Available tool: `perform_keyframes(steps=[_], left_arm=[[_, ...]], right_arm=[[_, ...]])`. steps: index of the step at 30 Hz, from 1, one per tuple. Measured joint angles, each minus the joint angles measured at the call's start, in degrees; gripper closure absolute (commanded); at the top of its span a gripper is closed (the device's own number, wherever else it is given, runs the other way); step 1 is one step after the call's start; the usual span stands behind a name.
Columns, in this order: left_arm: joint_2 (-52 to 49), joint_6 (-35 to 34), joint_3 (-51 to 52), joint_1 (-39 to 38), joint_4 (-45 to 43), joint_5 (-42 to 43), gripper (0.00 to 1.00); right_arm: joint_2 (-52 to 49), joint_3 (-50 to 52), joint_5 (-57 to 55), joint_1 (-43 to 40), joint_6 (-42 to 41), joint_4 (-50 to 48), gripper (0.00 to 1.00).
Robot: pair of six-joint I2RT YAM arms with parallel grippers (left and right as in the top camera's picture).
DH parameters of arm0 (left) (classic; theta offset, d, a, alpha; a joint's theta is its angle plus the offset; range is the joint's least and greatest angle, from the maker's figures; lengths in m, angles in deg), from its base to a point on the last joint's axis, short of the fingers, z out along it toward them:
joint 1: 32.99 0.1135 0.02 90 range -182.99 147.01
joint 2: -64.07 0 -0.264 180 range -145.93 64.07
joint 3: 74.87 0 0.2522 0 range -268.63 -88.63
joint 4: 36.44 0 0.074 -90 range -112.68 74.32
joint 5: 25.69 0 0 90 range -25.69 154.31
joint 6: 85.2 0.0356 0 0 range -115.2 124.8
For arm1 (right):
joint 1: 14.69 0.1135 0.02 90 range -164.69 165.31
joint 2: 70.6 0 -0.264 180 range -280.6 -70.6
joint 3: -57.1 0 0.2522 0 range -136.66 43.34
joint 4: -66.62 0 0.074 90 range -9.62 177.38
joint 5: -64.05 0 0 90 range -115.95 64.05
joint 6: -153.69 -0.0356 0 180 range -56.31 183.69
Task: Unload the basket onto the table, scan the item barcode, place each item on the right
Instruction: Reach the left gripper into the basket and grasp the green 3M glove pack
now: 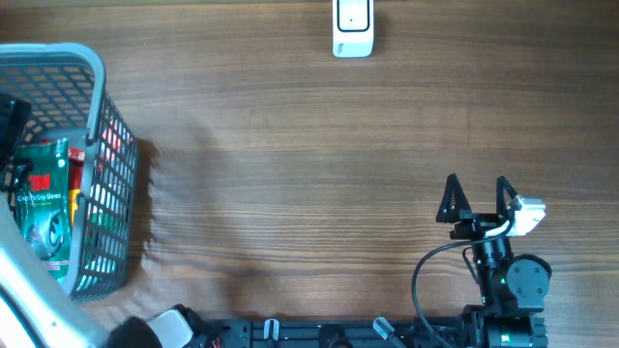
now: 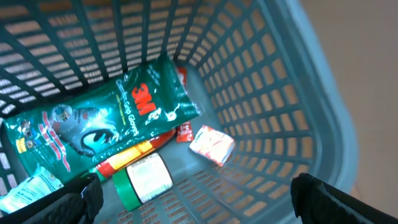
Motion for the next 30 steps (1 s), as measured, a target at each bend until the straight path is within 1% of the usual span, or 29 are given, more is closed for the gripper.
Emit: perform_keyframes(steps=[8, 16, 23, 25, 26, 30], left_arm=[[-9.6, 0.0, 0.0, 0.0, 1.9, 0.2, 0.0], [-16.9, -1.0, 0.0, 0.1, 2.1, 0.2, 0.0], [-23.3, -1.6, 0.0, 2.1, 1.5, 0.2, 0.0], [-24.3, -2.1, 0.0, 3.1, 1.5, 0.2, 0.0], [-24.5, -2.2, 0.0, 3.6, 1.5, 0.2, 0.0], [-24.6, -2.5, 0.0, 5.8, 1.7, 0.2, 0.0]], right_arm=[[0.0, 0.0, 0.0, 0.0, 0.0, 0.0, 0.0], [0.0, 0.0, 0.0, 0.0, 0.0, 0.0, 0.0], [0.0, 0.0, 0.0, 0.0, 0.0, 0.0, 0.0], [0.0, 0.0, 0.0, 0.0, 0.0, 0.0, 0.02], [0.0, 0.0, 0.0, 0.0, 0.0, 0.0, 0.0], [0.0, 0.0, 0.0, 0.0, 0.0, 0.0, 0.0]])
